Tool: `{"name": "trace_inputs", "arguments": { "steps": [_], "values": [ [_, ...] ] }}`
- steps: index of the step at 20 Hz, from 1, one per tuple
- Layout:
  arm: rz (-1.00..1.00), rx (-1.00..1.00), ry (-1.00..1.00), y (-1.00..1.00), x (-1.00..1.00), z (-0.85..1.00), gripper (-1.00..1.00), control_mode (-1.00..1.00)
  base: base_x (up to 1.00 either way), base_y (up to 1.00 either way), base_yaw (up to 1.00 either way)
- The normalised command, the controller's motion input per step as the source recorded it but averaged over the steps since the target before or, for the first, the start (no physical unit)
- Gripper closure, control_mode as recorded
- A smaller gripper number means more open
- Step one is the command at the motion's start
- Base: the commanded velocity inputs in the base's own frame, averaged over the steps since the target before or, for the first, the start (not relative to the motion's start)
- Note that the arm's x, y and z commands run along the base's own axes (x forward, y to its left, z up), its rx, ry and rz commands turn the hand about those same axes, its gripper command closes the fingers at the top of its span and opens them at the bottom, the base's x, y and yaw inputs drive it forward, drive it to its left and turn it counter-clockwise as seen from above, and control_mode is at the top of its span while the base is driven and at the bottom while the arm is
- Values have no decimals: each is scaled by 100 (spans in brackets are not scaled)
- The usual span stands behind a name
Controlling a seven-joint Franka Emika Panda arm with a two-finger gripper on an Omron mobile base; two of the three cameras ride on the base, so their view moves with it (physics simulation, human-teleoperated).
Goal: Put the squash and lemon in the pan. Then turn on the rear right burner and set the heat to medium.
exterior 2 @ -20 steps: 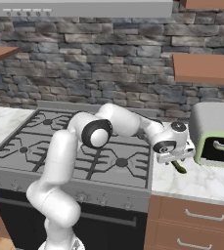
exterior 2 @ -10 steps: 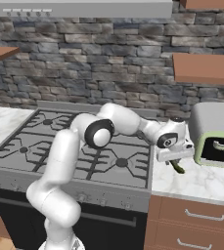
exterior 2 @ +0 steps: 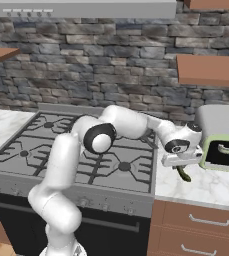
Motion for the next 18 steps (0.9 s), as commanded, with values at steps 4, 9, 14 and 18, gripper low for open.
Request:
{"name": "trace_inputs", "arguments": {
  "steps": [4,9,14,18],
  "values": [
    [-20,3,-48,29,-61,49,100,-100,0,0,0],
    [-25,0,-32,62,-38,71,100,-100,0,0,0],
    [-43,0,-5,84,-8,50,100,-100,0,0,0],
    [-30,0,0,94,3,59,100,-100,0,0,0]
  ]
}}
